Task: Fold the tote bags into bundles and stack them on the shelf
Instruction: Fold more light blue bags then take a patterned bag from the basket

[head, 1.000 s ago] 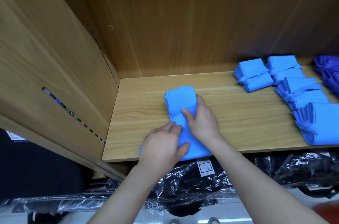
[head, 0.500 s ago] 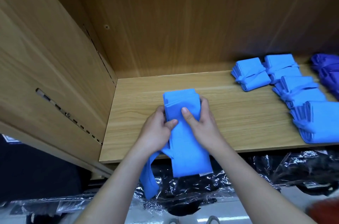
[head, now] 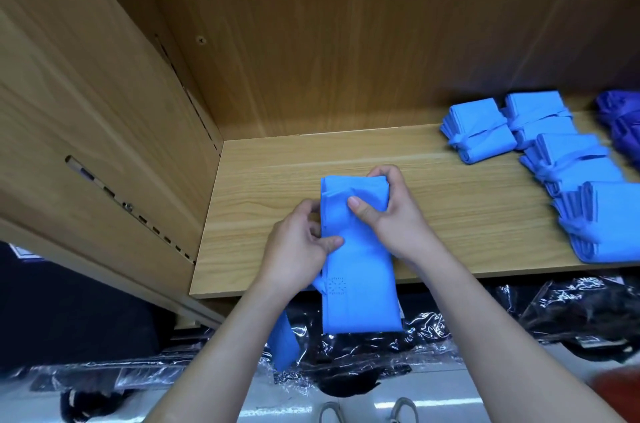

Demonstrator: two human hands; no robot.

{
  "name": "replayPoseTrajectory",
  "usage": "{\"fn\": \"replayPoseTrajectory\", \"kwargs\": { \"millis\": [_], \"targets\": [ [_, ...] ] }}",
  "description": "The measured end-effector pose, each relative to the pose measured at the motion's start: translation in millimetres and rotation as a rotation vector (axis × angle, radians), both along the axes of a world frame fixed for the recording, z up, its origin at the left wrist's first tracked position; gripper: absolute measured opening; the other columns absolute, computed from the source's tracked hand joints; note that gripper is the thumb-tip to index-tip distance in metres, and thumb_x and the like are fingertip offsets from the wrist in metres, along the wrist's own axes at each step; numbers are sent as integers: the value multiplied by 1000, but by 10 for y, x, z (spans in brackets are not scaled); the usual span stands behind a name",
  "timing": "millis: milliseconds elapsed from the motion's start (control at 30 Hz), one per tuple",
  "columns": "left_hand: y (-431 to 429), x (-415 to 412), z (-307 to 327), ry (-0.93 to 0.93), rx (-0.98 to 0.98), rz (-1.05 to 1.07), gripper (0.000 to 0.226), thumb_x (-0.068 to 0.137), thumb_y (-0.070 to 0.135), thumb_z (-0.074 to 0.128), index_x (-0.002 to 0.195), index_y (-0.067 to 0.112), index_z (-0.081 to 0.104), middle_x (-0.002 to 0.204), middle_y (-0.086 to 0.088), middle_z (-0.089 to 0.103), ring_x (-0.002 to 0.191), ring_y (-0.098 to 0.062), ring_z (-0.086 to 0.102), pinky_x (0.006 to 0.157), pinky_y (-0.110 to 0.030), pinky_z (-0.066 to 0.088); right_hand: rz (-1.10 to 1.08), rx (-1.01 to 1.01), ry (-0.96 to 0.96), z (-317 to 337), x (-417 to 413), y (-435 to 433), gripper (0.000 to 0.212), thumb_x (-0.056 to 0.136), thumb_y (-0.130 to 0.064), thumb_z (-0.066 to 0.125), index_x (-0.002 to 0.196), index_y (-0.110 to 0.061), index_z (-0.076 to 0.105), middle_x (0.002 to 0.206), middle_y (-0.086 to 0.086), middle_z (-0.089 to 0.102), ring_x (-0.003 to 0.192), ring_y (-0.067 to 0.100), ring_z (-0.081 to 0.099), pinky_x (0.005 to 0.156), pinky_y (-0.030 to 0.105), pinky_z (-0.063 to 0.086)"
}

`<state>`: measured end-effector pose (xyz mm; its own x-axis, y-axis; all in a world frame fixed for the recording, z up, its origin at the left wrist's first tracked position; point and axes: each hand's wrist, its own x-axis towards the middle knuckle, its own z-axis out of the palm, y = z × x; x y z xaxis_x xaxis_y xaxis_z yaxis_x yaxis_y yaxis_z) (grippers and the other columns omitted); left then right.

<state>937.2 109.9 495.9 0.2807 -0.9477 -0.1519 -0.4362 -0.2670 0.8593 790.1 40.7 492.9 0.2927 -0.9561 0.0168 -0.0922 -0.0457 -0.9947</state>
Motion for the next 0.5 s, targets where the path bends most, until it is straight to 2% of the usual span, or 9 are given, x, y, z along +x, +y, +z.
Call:
{"fn": "replayPoseTrajectory", "kwargs": {
  "millis": [100, 167, 200, 267, 333, 367, 433, 500],
  "targets": [
    [9, 3, 7, -235, -32, -15, 51, 75, 23, 80, 116, 30, 50, 78, 10, 65, 75, -14, 64, 74, -40, 53, 113, -52, 135, 49, -63, -25, 43, 86, -10, 69, 113, -34, 45, 94, -5, 57, 86, 18, 58, 81, 36, 52],
    [64, 30, 39, -425, -124, -71, 69, 75, 29, 80, 133, 30, 43, 103, 12, 57, 96, -11, 56, 85, -34, 50, 47, -38, 106, 38, -65, -31, 40, 84, -4, 68, 109, -31, 50, 94, -6, 59, 84, 16, 58, 81, 38, 53],
    [114, 47, 87, -509, -211, -127, 70, 76, 33, 78, 136, 29, 42, 115, 10, 52, 106, -11, 51, 89, -33, 47, 15, -11, 79, 23, -61, -32, 39, 83, -2, 69, 105, -30, 52, 94, -5, 60, 82, 15, 57, 80, 40, 53],
    [236, 77, 188, -622, -342, -341, 63, 77, 50, 66, 134, 31, 47, 130, 10, 49, 119, -12, 47, 94, -38, 49, -5, 21, 48, -5, -59, -44, 39, 81, 0, 69, 100, -29, 52, 93, -3, 61, 79, 14, 56, 77, 39, 53],
    [378, 97, 202, -763, -322, -569, 74, 70, 68, 60, 134, 32, 47, 146, 5, 42, 132, -15, 41, 103, -39, 46, 11, 37, 38, -28, -63, -69, 38, 81, 1, 69, 99, -28, 52, 93, -2, 61, 78, 14, 55, 74, 35, 50],
    [439, 119, 164, -864, -295, -640, 84, 65, 72, 62, 135, 30, 46, 153, 0, 35, 138, -18, 36, 108, -38, 38, 14, 50, 26, -32, -63, -80, 37, 82, 2, 68, 99, -27, 52, 93, -1, 60, 78, 14, 55, 74, 34, 50],
    [525, 186, 85, -1057, -288, -692, 94, 56, 72, 72, 132, 23, 49, 157, -8, 26, 143, -25, 28, 110, -39, 27, 9, 77, 8, -39, -52, -98, 37, 83, 2, 67, 98, -27, 51, 92, -1, 59, 78, 14, 55, 72, 33, 50],
    [569, 213, 46, -1153, -349, -721, 84, 58, 60, 79, 127, 17, 56, 154, -11, 31, 138, -31, 33, 111, -47, 29, 24, 86, 25, -58, -40, -111, 36, 84, 1, 67, 95, -28, 50, 91, 0, 59, 77, 15, 54, 72, 35, 50]
  ]
}}
